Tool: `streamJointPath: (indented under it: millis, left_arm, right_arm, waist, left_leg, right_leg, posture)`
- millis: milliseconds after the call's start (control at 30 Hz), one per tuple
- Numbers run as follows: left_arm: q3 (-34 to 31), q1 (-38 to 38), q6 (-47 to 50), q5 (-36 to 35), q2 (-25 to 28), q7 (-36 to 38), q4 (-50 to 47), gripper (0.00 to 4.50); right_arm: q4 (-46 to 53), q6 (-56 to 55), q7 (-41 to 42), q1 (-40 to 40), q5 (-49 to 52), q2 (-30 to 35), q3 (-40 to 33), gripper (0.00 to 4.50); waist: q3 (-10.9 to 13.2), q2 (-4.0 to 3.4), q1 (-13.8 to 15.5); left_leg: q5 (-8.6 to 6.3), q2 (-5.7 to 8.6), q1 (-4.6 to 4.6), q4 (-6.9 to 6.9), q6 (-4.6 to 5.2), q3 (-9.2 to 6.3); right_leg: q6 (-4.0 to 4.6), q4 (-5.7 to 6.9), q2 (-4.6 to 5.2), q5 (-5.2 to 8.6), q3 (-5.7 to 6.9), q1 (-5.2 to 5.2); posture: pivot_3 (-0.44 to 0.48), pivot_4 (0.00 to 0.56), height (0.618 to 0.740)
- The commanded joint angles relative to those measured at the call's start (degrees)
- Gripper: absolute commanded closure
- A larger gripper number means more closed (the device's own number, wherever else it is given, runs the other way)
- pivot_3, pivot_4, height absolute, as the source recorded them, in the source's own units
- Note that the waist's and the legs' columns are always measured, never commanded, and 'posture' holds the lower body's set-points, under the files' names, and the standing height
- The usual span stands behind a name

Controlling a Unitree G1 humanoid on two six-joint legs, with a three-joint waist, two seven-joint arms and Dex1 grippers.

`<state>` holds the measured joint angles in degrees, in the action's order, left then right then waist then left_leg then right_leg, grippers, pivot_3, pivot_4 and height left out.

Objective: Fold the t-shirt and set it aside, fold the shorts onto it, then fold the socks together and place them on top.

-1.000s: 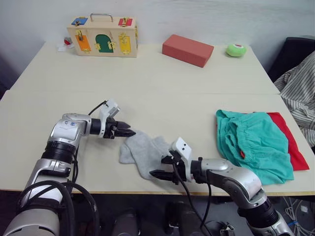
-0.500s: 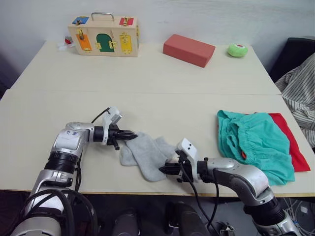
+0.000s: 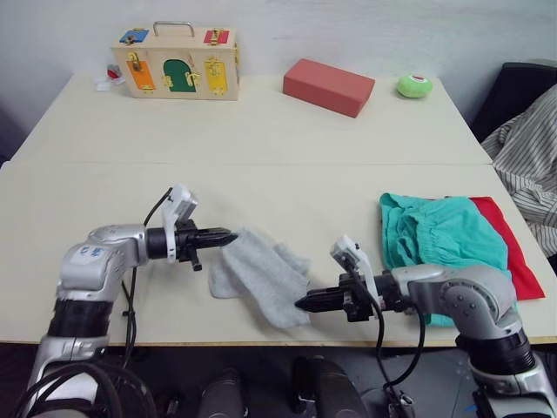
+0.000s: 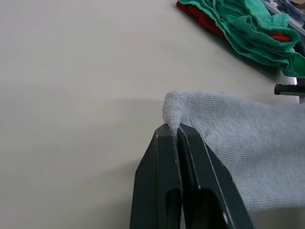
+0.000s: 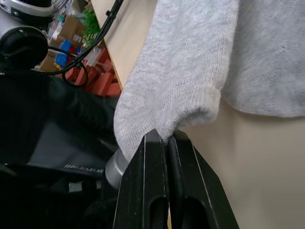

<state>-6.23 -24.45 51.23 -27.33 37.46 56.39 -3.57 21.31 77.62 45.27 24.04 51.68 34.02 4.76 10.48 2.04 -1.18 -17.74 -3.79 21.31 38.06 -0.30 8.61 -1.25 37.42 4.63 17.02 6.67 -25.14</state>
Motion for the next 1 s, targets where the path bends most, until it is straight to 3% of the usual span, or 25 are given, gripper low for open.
streamJointPath:
  millis: [33,267,400,800,1000]
  left_arm:
    - [-5.8,4.5,5.4,-4.6,0.9,-4.8,-10.8,4.50]
    - [-14.9,17.4,10.5,-9.4,-5.0,-17.7,-28.3,4.50]
    - [-18.2,25.5,7.8,-10.0,-9.0,-22.2,-34.4,4.50]
    - [-17.0,40.9,-11.5,-8.0,-20.3,-26.7,-36.3,4.50]
    - [-14.1,45.4,-17.8,-6.1,-21.5,-27.2,-35.5,4.50]
  right_arm:
    - [-4.4,-2.2,4.3,5.5,-1.3,3.0,1.5,4.45]
    - [-17.2,-9.9,14.8,18.0,-10.5,6.4,11.6,4.45]
    - [-23.8,-13.6,19.6,23.4,-14.9,5.1,16.5,4.45]
    - [-34.5,-18.8,28.3,31.8,-23.5,-0.6,22.8,4.45]
    - [-37.5,-20.3,29.6,33.9,-26.4,-3.5,23.4,4.45]
  waist:
    - [0.0,0.01,-0.3]
    - [0.1,-0.11,-0.5]
    - [0.1,-0.12,-0.4]
    - [0.2,-0.21,-0.4]
    - [0.2,-0.21,-0.4]
  left_leg:
    - [0.03,0.01,0.01,0.00,-0.04,0.00]
    - [0.05,0.00,0.02,-0.02,-0.11,-0.01]
    - [0.03,0.01,0.02,-0.02,-0.13,0.03]
    - [-0.15,0.00,0.06,-0.01,0.06,0.03]
    - [-0.24,-0.02,0.09,-0.02,0.17,0.03]
  right_leg:
    - [0.00,0.00,0.03,0.00,0.01,0.00]
    - [0.00,-0.02,0.01,0.00,0.00,-0.02]
    - [0.00,-0.04,0.02,0.00,-0.04,-0.04]
    - [0.02,-0.06,0.05,-0.02,-0.02,-0.09]
    - [0.04,-0.07,0.04,-0.01,0.01,-0.14]
  posture:
    - [0.000,0.150,0.740]
    - [0.000,0.150,0.740]
    - [0.000,0.150,0.740]
    - [0.000,0.150,0.740]
    - [0.000,0.150,0.740]
